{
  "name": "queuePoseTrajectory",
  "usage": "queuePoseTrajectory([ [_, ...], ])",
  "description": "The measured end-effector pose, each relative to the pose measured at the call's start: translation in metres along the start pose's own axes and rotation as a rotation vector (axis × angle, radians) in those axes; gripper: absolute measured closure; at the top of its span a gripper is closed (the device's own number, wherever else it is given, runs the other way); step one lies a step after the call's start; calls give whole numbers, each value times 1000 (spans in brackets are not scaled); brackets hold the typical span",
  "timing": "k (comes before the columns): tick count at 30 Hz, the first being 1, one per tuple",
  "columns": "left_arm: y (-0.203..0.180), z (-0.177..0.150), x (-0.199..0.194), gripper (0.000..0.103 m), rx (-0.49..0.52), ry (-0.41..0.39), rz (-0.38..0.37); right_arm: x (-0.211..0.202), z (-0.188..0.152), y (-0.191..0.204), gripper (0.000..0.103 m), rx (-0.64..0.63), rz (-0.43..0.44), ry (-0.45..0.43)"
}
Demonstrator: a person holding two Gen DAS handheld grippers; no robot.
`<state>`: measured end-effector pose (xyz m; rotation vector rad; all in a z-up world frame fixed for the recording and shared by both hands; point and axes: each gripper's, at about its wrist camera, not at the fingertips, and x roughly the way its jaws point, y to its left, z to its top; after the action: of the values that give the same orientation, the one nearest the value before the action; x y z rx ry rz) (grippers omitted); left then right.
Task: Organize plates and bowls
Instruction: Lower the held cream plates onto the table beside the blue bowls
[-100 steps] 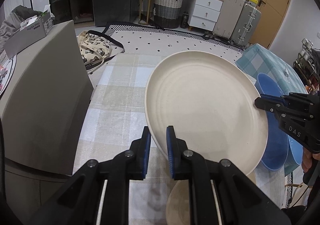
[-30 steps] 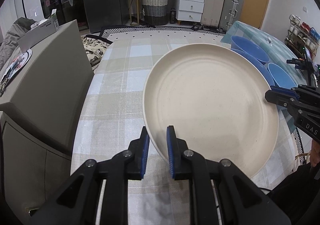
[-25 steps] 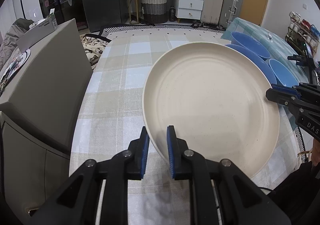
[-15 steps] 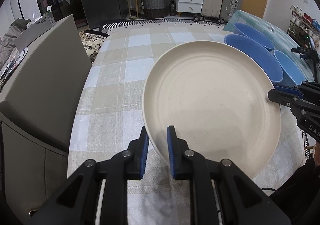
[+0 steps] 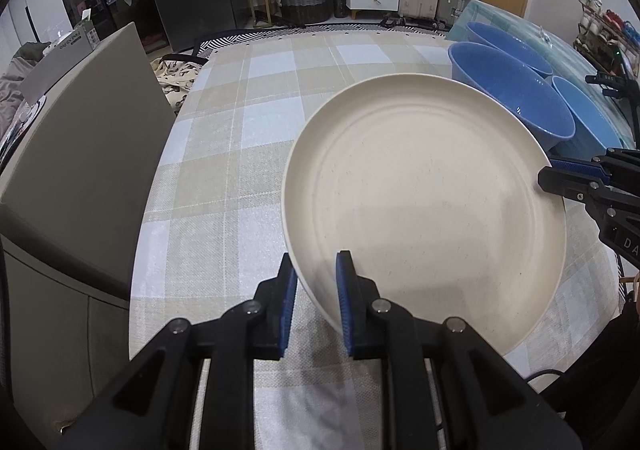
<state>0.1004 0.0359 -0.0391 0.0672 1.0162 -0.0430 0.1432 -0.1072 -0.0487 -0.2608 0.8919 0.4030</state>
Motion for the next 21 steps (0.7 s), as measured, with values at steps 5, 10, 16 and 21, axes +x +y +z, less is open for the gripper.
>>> queuePoseTrajectory([
  [5,-2,-2,7,85,14,18,2,6,-2,-1,91,5,0,17],
  [10,-8,-1,9,85,35,24,9,12,-4,-1,91,6,-15,36],
  [16,-12,-2,13,84,63,43,25,17,-7,-1,91,3,-26,56],
  [21,-14,-3,15,84,73,47,28,20,-7,0,91,3,-31,63],
])
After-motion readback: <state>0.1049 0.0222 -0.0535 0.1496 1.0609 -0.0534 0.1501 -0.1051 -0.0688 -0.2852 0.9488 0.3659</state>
